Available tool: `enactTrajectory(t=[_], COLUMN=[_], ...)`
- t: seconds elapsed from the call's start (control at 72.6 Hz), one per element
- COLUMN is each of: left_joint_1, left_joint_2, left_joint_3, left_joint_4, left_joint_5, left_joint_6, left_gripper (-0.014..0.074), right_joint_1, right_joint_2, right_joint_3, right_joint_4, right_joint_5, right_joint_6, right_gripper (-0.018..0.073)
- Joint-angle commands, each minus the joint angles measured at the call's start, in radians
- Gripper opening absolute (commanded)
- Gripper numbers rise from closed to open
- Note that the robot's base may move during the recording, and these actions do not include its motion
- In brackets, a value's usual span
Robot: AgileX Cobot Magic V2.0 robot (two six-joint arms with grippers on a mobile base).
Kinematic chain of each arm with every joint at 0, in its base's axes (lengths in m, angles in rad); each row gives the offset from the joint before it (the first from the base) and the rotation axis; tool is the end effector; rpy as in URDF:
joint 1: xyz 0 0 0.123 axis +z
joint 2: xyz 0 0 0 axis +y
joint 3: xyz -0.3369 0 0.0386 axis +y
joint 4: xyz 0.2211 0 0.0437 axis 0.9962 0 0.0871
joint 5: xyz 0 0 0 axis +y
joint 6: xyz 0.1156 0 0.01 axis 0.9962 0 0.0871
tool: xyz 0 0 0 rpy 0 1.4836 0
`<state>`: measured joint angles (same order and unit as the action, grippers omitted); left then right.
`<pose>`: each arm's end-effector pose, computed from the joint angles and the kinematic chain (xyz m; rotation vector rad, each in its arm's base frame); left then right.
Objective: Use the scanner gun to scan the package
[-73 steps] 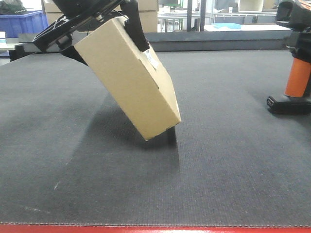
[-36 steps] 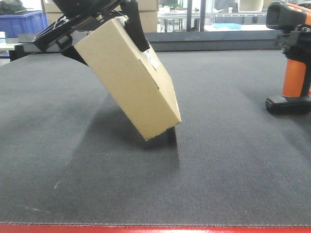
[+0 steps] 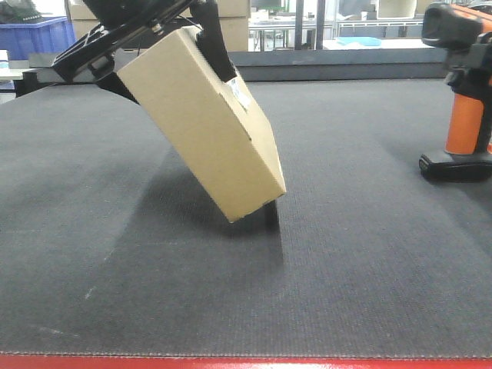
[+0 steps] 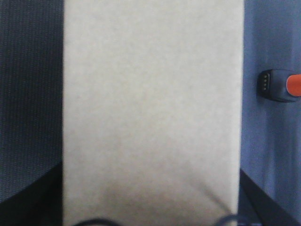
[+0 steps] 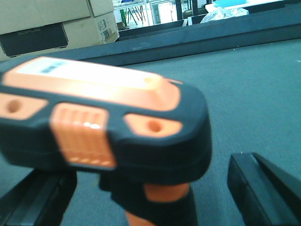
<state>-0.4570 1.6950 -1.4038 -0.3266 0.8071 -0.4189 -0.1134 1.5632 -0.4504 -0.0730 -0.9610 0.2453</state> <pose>0.3173 -0.1860 0.3369 -0.1621 2.6749 -0.6927 0.2875 -0.0258 0.2735 0.2130 1.6239 0.1179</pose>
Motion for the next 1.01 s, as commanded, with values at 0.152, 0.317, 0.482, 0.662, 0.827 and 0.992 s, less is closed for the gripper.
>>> enactTrajectory(t=[0.152,0.317,0.482,0.662,0.827,0.992], left_joint_1=[0.025,0.094,0.2,0.316,0.414,0.513], left_joint_2=[-0.011,-0.047,-0.091,-0.119,-0.148,-0.165], left_joint_3=[-0.007,-0.007,-0.007,-0.007,-0.007,-0.007], left_joint_4=[0.0,-0.002,0.007,0.112,0.223,0.286], left_joint_5=[-0.006,0.035,0.091,0.193,0.255,0.259], left_joint_6=[0.063,0.09,0.218,0.322,0.412,0.521], left_gripper=[-0.0111,-0.0111,-0.0111,-0.0111,-0.0111,-0.0111], right_joint_1=[-0.002,-0.002,-0.002,-0.002,-0.002,-0.002], right_joint_2=[-0.11,-0.194,-0.278,-0.385,-0.522,-0.675], right_joint_3=[0.068,0.117,0.144,0.144,0.144,0.144], right_joint_4=[-0.063,-0.089,-0.108,-0.127,-0.127,-0.127], right_joint_5=[0.016,0.065,0.117,0.261,0.406,0.592], right_joint_6=[0.001,0.001,0.001,0.001,0.001,0.001], right_gripper=[0.056,0.056,0.0527,0.0276,-0.0073,-0.0167])
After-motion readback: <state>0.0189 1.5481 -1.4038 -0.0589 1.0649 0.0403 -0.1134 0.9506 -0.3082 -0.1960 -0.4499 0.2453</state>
